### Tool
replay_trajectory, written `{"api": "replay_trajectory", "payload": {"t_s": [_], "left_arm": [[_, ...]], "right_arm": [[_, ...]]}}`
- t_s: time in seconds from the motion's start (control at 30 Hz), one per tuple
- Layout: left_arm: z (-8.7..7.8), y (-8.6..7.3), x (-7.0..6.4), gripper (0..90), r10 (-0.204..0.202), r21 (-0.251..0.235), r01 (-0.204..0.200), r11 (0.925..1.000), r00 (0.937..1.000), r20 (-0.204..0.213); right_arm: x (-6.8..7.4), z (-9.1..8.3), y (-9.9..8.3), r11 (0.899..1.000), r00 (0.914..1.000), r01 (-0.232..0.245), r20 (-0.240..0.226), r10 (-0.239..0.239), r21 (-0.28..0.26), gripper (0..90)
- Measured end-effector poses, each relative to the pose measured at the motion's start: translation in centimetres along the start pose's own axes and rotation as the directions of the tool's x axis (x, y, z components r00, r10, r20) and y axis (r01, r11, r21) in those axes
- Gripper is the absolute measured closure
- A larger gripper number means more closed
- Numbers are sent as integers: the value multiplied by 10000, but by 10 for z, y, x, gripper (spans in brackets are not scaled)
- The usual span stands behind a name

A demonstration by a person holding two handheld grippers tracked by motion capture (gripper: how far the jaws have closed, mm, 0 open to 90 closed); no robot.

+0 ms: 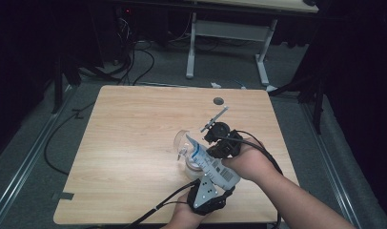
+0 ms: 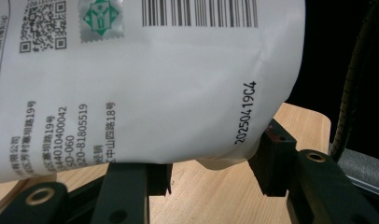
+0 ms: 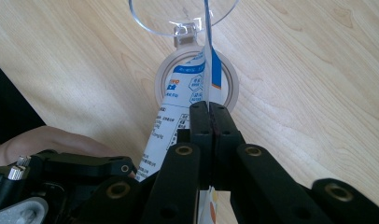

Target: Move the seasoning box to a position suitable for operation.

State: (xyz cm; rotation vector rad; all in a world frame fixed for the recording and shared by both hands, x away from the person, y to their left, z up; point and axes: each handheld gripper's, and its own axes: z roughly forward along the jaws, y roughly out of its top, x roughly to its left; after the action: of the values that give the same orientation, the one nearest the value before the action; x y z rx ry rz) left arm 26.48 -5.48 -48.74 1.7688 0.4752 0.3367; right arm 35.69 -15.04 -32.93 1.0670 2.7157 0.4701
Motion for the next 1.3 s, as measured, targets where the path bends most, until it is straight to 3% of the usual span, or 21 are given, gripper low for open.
{"api": "replay_trajectory", "payload": {"t_s": [1.3], "left_arm": [[-1,-14,3,552,106,321,-101,9994,9999,-132]], "right_arm": [[0,2,-2,9998,9999,-48,-135,51,193,897]]}}
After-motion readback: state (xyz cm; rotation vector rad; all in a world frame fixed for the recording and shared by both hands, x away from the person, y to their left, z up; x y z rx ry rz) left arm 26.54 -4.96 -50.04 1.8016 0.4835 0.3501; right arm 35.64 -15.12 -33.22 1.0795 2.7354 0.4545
